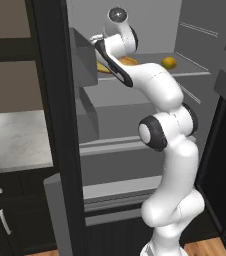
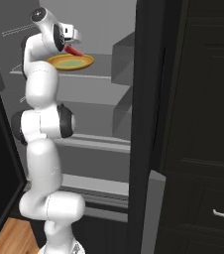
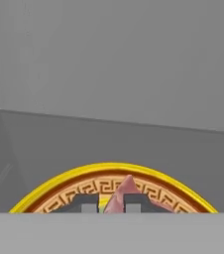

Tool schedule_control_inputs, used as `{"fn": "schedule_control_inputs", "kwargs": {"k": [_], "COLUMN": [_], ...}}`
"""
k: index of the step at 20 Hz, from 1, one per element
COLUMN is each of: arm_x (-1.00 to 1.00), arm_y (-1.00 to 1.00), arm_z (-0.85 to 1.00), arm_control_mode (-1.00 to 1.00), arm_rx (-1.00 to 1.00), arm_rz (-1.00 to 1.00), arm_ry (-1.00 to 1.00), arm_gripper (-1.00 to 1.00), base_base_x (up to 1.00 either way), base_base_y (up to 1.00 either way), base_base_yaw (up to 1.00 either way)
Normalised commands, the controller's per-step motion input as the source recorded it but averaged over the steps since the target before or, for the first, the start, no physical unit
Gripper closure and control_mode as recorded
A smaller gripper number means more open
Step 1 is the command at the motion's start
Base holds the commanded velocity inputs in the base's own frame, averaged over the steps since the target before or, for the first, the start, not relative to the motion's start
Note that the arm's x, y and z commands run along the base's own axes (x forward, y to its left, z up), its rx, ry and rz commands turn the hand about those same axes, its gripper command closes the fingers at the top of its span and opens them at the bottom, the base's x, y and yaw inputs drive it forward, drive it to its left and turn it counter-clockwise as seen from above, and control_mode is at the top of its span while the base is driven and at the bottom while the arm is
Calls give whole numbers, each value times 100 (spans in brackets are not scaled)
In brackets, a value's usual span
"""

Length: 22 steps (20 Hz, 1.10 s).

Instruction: Retrieve the steak from the fridge and place it on the cutting board.

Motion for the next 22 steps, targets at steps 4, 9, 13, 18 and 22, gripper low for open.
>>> {"fn": "schedule_control_inputs", "kwargs": {"k": [4, 9, 13, 18, 22], "arm_x": [-39, -44, -57, -58, -43], "arm_y": [0, -2, -20, -34, -36], "arm_z": [0, 0, 0, 0, 0], "arm_control_mode": [-100, -100, -100, -100, -100], "arm_rx": [0, 0, 0, 0, 0], "arm_rz": [5, 8, 3, 0, 0], "arm_ry": [-20, -19, -12, -7, -3], "arm_gripper": [100, 100, 100, 100, 100], "base_base_x": [0, 0, 0, 0, 0], "base_base_y": [0, 0, 0, 0, 0], "base_base_yaw": [0, 0, 0, 0, 0]}}
